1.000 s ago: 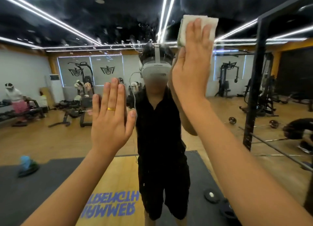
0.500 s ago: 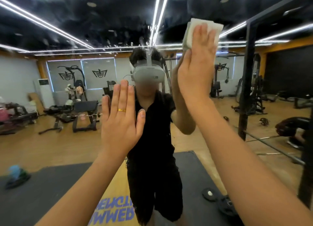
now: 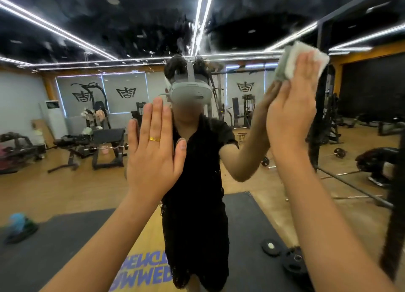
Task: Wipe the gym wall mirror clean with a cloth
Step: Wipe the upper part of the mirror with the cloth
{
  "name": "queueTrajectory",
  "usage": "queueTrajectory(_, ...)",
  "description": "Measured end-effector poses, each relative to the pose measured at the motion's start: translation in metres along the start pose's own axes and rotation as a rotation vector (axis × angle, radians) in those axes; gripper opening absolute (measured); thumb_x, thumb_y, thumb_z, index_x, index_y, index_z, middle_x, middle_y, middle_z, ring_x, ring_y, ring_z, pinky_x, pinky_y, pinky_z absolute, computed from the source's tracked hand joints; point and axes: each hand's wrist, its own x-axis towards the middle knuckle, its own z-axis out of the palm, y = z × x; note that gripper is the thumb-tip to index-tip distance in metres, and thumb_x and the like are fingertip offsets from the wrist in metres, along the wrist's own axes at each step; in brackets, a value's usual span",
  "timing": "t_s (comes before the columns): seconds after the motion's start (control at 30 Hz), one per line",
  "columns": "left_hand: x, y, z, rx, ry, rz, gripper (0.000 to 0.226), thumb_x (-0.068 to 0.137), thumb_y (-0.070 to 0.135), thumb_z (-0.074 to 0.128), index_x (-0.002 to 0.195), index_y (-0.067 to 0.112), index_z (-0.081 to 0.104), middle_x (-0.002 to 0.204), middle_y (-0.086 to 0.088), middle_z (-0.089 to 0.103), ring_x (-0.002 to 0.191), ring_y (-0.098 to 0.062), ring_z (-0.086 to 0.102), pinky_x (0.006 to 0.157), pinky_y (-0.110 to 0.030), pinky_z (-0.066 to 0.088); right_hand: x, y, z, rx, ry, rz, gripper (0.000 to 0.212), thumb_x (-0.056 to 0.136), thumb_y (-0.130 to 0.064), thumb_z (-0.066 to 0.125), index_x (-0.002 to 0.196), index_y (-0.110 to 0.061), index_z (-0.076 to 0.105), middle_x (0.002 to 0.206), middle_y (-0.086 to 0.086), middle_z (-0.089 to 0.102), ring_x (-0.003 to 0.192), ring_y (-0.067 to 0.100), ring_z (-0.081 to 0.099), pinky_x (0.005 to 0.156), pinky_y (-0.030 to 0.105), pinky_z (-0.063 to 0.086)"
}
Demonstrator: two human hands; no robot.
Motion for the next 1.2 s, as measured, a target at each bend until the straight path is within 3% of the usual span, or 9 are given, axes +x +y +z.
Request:
queueTrajectory(0.13, -0.001, 0.001, 0.002, 0.009, 0.012, 0.000, 0.068, 0.109, 0.039, 0.032, 0.164, 0.004, 0.014, 0.172, -0.014, 0.009, 0.160, -0.027, 0.006, 0.129, -0.051, 0.006, -0.042, 0.008, -0.005, -0.049, 0.004, 0.080, 0.055, 0.110, -0.016, 0.033, 0.163, -0.017, 0.020, 0.172, 0.000, 0.016, 0.159, 0.018, 0.006, 0.130, 0.044, 0.014)
queueTrajectory(0.27, -0.001, 0.002, 0.002, 0.016, 0.003, 0.001, 0.068, 0.109, 0.040, 0.030, 0.163, 0.003, 0.016, 0.171, -0.014, 0.008, 0.160, -0.029, 0.008, 0.129, -0.052, 0.007, -0.028, 0.000, -0.008, 0.073, 0.042, 0.037, 0.052, 0.110, -0.012, 0.035, 0.161, -0.009, 0.026, 0.170, 0.007, 0.023, 0.158, 0.023, 0.010, 0.129, 0.037, 0.013)
queueTrajectory(0.4, -0.001, 0.002, 0.001, 0.018, -0.013, -0.011, 0.067, 0.109, 0.042, 0.025, 0.164, 0.003, 0.016, 0.172, -0.013, 0.006, 0.160, -0.028, 0.007, 0.129, -0.053, 0.009, 0.011, -0.031, 0.003, 0.133, -0.053, -0.132, 0.051, 0.109, -0.013, 0.034, 0.160, -0.006, 0.028, 0.168, 0.011, 0.025, 0.157, 0.029, 0.014, 0.127, 0.052, 0.022)
queueTrajectory(0.5, -0.001, 0.001, 0.000, 0.011, -0.016, -0.011, 0.067, 0.109, 0.041, 0.026, 0.164, 0.003, 0.015, 0.172, -0.013, 0.007, 0.160, -0.028, 0.007, 0.129, -0.054, 0.008, 0.014, -0.040, 0.024, 0.019, -0.085, -0.200, 0.057, 0.104, -0.013, 0.029, 0.161, -0.006, 0.024, 0.169, 0.014, 0.021, 0.158, 0.032, 0.013, 0.128, 0.053, 0.016)
queueTrajectory(0.67, 0.000, 0.003, 0.000, 0.005, -0.001, -0.017, 0.068, 0.108, 0.041, 0.027, 0.164, 0.003, 0.016, 0.172, -0.013, 0.008, 0.160, -0.028, 0.008, 0.129, -0.053, 0.008, 0.011, -0.050, 0.042, -0.003, -0.005, -0.232, 0.061, 0.102, 0.001, 0.043, 0.160, -0.006, 0.027, 0.169, 0.014, 0.024, 0.157, 0.033, 0.014, 0.130, 0.046, 0.005)
queueTrajectory(0.77, 0.000, 0.003, 0.001, 0.007, 0.007, -0.017, 0.067, 0.109, 0.041, 0.028, 0.163, 0.003, 0.017, 0.172, -0.012, 0.008, 0.160, -0.027, 0.008, 0.129, -0.052, 0.007, 0.003, -0.074, 0.055, -0.020, -0.061, -0.339, 0.062, 0.100, 0.001, 0.041, 0.161, -0.007, 0.027, 0.169, 0.011, 0.023, 0.158, 0.030, 0.013, 0.129, 0.040, -0.001)
queueTrajectory(0.97, 0.000, 0.005, 0.001, 0.007, -0.015, -0.015, 0.067, 0.109, 0.041, 0.028, 0.163, 0.002, 0.018, 0.172, -0.014, 0.010, 0.160, -0.026, 0.006, 0.129, -0.052, 0.008, -0.027, -0.093, 0.063, -0.120, -0.290, -0.678, 0.063, 0.098, -0.008, 0.024, 0.161, -0.006, 0.023, 0.170, 0.013, 0.022, 0.158, 0.029, 0.015, 0.130, 0.046, 0.011)
queueTrajectory(1.07, 0.000, 0.004, 0.000, 0.025, -0.004, -0.014, 0.067, 0.108, 0.039, 0.032, 0.163, 0.001, 0.019, 0.171, -0.016, 0.014, 0.160, -0.027, 0.008, 0.129, -0.051, 0.006, -0.017, -0.082, 0.055, -0.083, -0.279, -0.641, 0.063, 0.097, -0.002, 0.040, 0.160, -0.005, 0.030, 0.168, 0.012, 0.028, 0.157, 0.028, 0.021, 0.129, 0.045, 0.014)
queueTrajectory(1.2, 0.000, 0.006, -0.001, 0.017, 0.016, -0.014, 0.066, 0.108, 0.038, 0.033, 0.163, 0.002, 0.021, 0.170, -0.016, 0.018, 0.159, -0.028, 0.012, 0.129, -0.050, 0.007, -0.007, -0.079, 0.053, -0.058, -0.146, -0.422, 0.065, 0.098, 0.005, 0.051, 0.159, -0.008, 0.032, 0.168, 0.009, 0.029, 0.157, 0.028, 0.019, 0.130, 0.043, 0.011)
